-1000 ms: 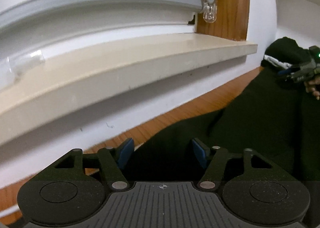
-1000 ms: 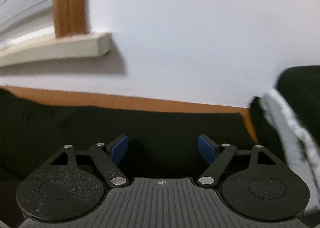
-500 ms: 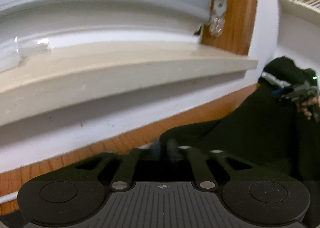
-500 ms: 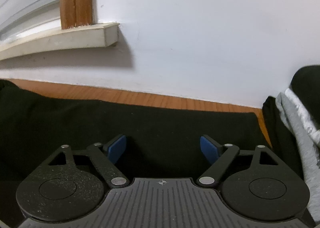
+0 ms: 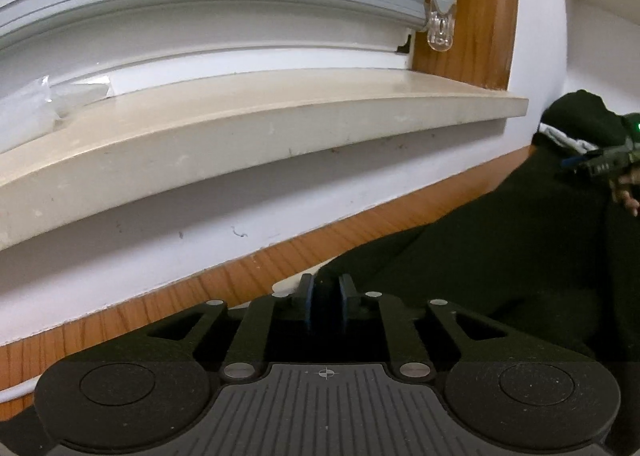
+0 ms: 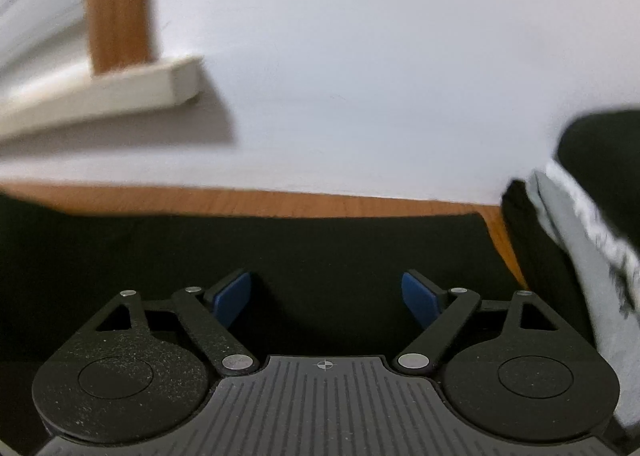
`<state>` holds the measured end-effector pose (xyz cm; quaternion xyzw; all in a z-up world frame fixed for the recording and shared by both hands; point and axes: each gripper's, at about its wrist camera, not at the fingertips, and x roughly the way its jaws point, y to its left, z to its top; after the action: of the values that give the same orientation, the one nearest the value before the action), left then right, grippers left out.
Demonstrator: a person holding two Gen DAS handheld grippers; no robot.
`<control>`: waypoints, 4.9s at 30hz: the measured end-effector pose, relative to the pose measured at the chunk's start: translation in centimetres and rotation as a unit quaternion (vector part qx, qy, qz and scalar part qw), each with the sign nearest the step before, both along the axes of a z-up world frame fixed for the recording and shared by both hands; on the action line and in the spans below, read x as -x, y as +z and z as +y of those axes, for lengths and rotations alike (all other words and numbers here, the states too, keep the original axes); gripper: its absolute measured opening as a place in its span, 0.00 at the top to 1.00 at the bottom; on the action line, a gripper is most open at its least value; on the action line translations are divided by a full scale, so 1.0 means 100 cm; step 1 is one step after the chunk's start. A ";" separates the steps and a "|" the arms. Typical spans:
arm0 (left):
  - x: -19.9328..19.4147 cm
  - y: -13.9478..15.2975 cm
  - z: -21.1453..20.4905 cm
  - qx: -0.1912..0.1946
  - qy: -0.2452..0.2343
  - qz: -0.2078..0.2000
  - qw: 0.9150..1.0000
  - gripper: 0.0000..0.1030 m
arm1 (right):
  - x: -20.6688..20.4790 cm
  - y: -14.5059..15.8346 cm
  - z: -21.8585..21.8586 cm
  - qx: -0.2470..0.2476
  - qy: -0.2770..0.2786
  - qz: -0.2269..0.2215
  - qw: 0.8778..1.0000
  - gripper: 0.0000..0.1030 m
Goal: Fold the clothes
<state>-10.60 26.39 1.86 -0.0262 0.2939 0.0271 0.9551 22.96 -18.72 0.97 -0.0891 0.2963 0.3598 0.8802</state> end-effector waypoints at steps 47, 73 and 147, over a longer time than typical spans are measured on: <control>-0.001 -0.002 0.010 -0.021 0.046 -0.007 0.999 0.34 | -0.043 0.030 -0.017 0.047 -0.116 -0.156 0.980 0.97; 0.004 0.014 0.018 -0.019 0.078 -0.024 0.996 0.58 | -0.044 -0.002 0.017 0.073 -0.063 -0.075 0.993 0.58; 0.089 0.005 -0.121 -0.145 0.038 -0.002 0.989 0.54 | 0.210 0.006 0.158 0.001 0.278 -0.074 0.958 0.26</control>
<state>-19.52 14.33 2.31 0.1015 0.2837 0.1060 0.9476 1.99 -2.93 1.52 -0.1950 0.1938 0.5829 0.7647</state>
